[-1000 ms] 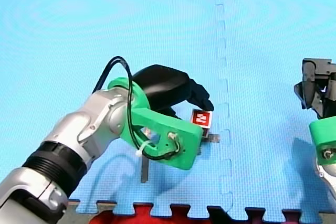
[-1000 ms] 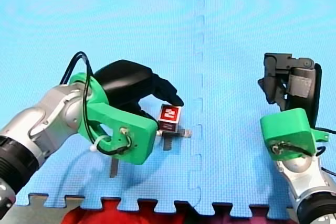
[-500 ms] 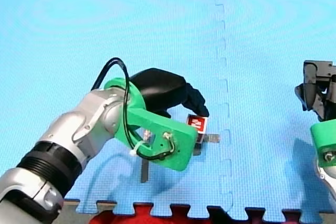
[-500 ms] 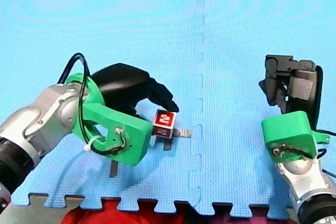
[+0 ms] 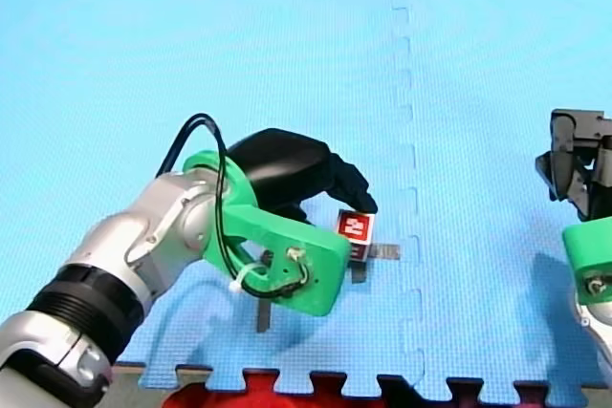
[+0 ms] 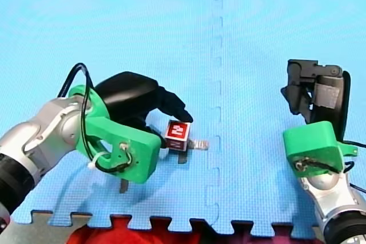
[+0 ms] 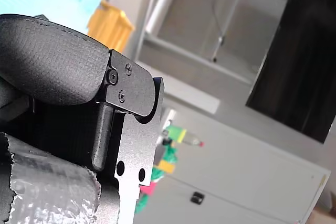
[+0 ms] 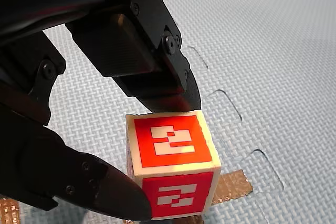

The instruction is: Stack cube left

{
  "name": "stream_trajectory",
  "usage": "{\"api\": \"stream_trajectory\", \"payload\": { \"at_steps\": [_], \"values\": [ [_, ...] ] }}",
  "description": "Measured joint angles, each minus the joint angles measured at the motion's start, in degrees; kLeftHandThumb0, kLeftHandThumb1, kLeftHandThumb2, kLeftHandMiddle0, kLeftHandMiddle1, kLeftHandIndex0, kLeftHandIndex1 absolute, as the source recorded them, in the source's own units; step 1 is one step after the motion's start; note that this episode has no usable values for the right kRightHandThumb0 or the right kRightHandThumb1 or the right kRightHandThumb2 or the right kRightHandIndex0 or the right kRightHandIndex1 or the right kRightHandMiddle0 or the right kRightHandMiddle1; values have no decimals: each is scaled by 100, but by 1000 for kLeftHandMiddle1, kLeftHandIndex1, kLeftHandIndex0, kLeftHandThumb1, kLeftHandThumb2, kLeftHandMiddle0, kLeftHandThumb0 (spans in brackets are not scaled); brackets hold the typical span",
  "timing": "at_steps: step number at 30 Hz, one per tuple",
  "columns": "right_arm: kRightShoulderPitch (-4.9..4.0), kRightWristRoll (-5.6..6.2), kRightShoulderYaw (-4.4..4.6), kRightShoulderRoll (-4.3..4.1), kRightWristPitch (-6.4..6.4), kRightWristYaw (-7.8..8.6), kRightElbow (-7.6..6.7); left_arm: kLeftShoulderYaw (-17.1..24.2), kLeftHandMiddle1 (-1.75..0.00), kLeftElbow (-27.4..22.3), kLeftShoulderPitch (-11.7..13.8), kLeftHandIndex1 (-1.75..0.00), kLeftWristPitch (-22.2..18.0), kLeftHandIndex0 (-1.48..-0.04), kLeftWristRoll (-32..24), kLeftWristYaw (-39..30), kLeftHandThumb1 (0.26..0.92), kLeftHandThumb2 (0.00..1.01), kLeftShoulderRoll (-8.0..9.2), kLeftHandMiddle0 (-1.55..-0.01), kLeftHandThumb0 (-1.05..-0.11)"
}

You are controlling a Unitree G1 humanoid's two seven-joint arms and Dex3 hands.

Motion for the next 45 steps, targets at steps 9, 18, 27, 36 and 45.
{"api": "stream_trajectory", "payload": {
  "at_steps": [9, 18, 27, 36, 45],
  "values": [
    [0, -24, 8, 39, 11, -22, -30, -11, -1432, 118, 35, -40, -63, -1272, 74, 335, 811, 0, -19, -956, -448],
    [-3, -23, 7, 62, 31, -42, -22, -28, -1211, 266, 34, -3, -157, -1082, 135, 572, 814, 0, -34, -884, -456],
    [-49, -30, 9, 63, 47, -73, 7, -71, -846, 419, -45, -10, -237, -906, 214, 610, 707, 1, -37, -797, -783],
    [-91, -35, 14, 74, 75, -95, 36, -2, -386, 368, -40, 0, -153, -889, 87, 421, 733, 6, -36, -938, -880],
    [-116, -141, 67, 80, 195, -265, 28, 77, -1246, -113, 7, -15, 341, -772, 16, 96, 798, 9, -49, -807, -1022]
  ]
}}
